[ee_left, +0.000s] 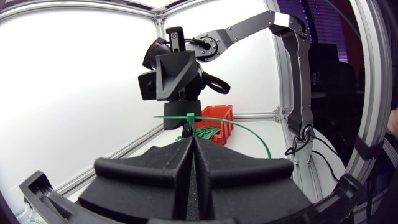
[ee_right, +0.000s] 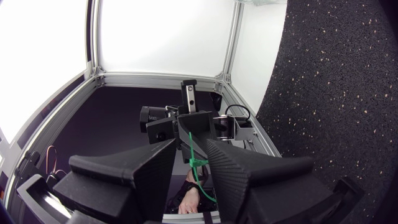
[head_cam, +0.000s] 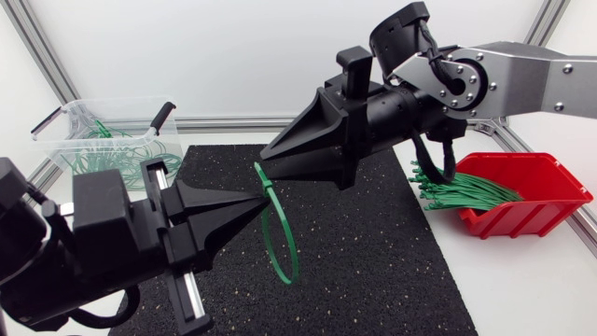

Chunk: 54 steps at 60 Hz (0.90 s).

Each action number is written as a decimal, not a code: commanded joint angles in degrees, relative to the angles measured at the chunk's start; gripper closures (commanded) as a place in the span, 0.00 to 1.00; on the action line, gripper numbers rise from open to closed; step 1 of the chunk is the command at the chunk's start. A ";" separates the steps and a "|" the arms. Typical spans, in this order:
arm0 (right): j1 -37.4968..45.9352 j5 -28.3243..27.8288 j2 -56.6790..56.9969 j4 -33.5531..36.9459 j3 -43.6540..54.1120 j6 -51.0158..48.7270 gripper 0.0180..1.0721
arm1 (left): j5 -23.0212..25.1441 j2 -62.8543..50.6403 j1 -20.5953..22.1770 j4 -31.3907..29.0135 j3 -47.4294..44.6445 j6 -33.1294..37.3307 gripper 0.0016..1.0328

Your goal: Take a green cable tie from the red box, thread the tail through the head to close it, then place it in the transparent bin on the left.

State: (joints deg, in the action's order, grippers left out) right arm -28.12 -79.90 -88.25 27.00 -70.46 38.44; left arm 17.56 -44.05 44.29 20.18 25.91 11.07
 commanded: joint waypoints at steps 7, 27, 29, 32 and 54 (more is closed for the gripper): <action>-1.15 -0.61 -0.43 1.30 -0.74 -1.79 0.61 | 1.42 -1.21 -0.79 -0.50 2.65 2.11 0.97; -2.82 0.36 1.76 2.97 -0.82 -2.22 0.77 | 1.69 -1.39 -0.96 -0.76 2.30 2.38 0.97; -2.99 0.44 1.94 3.14 -0.91 -2.22 0.78 | 1.69 -1.12 -0.96 -0.76 2.13 2.38 0.97; -2.99 0.62 2.11 3.41 -0.91 -2.22 0.79 | 1.69 -0.86 -1.05 -0.85 1.95 2.38 0.97; -3.08 1.94 2.82 5.08 -1.26 -2.49 0.82 | 1.69 1.95 -1.14 -2.43 1.07 1.94 0.97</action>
State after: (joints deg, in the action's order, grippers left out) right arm -30.70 -78.13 -86.59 31.35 -70.46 36.80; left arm 19.24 -43.07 43.51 17.58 26.96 12.08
